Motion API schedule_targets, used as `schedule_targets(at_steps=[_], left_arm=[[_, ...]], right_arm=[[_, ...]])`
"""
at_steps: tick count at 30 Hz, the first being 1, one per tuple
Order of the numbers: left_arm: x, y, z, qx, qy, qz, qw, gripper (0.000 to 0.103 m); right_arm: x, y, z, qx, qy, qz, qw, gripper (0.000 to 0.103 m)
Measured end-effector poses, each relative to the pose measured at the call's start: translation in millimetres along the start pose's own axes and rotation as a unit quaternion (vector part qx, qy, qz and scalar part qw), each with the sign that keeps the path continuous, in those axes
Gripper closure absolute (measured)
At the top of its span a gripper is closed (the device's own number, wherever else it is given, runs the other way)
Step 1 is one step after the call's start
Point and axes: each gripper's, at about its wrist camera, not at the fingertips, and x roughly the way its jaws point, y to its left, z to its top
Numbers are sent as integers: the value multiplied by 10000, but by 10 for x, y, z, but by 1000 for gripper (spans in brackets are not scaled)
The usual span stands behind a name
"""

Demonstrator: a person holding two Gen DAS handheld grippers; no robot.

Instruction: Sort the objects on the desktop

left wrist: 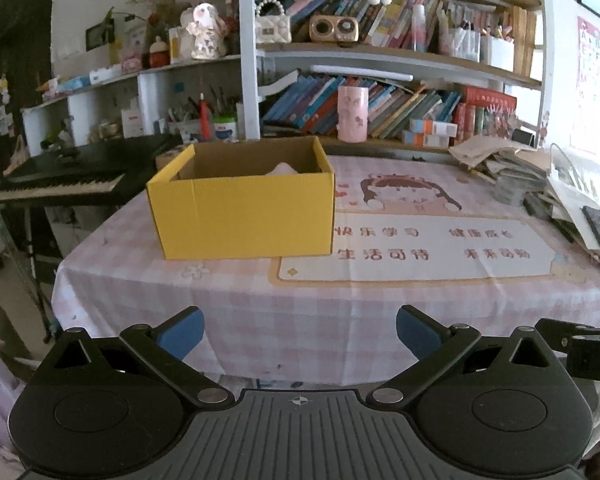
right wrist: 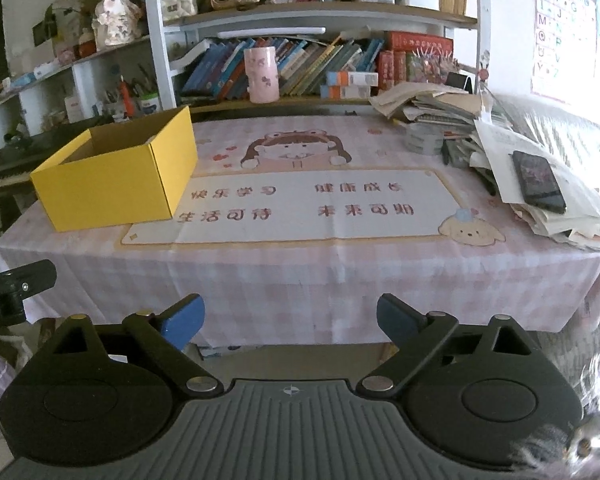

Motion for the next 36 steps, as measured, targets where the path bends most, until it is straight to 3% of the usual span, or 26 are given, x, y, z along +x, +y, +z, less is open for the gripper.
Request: schedule_targets(at_steps=[7, 36], left_arm=[[40, 29, -16, -91, 154, 103, 9998, 0], [163, 84, 18, -79, 306, -119, 9994, 0]], right_arm=[[-6, 59, 6, -129, 6, 60, 9999, 8], [160, 242, 52, -361, 203, 19, 9991, 6]])
